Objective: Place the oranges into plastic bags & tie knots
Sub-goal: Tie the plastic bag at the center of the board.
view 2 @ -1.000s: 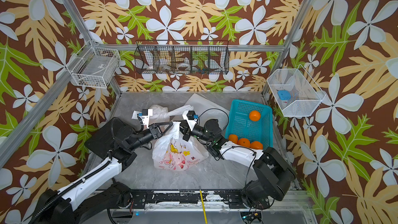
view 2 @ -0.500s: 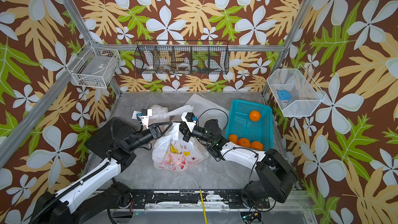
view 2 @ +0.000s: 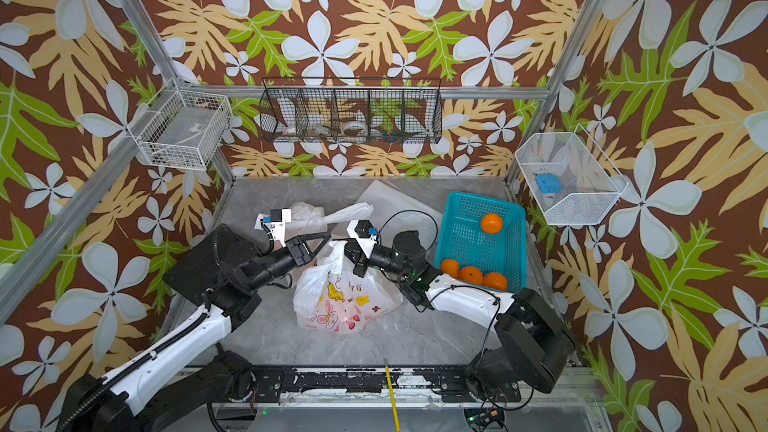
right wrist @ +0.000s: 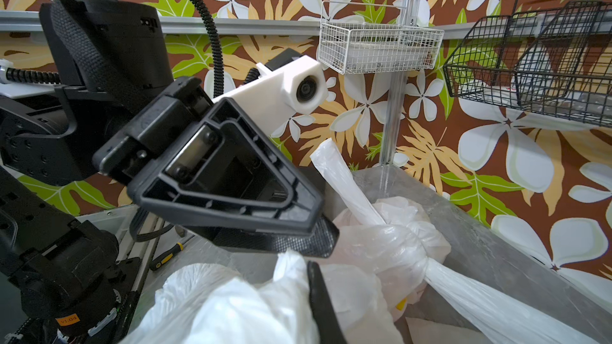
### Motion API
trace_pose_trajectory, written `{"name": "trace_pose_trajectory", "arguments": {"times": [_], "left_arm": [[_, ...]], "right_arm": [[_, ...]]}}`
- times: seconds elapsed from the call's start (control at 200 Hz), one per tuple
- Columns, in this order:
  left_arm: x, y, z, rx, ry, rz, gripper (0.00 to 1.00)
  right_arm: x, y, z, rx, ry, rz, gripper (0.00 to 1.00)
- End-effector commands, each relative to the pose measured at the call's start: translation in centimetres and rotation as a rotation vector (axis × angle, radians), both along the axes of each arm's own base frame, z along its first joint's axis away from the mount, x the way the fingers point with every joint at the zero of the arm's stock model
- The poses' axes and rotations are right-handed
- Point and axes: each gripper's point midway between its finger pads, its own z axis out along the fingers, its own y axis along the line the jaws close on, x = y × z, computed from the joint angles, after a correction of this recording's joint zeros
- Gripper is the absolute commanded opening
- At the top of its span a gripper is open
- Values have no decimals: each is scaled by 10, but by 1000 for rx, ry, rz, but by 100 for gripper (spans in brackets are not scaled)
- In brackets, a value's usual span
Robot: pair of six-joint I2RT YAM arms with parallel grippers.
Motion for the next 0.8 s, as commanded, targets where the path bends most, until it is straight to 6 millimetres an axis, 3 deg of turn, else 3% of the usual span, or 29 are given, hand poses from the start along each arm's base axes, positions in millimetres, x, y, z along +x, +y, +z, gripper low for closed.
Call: {"name": "trace_pose_trajectory", "arguments": {"times": [0.0,0.395,0.796], "left_arm": [[-1,1,-1,33,-7,3,39],[-7,-9,2,21,-21,-33,36],[-6,-11,4,66,-39,-17,21]], "right_arm": [[4,-2,5,9,-20,-30,0],[5,-1,4,6,-14,-28,0],[7,-1,-2,-17,-10,-37,0]]}}
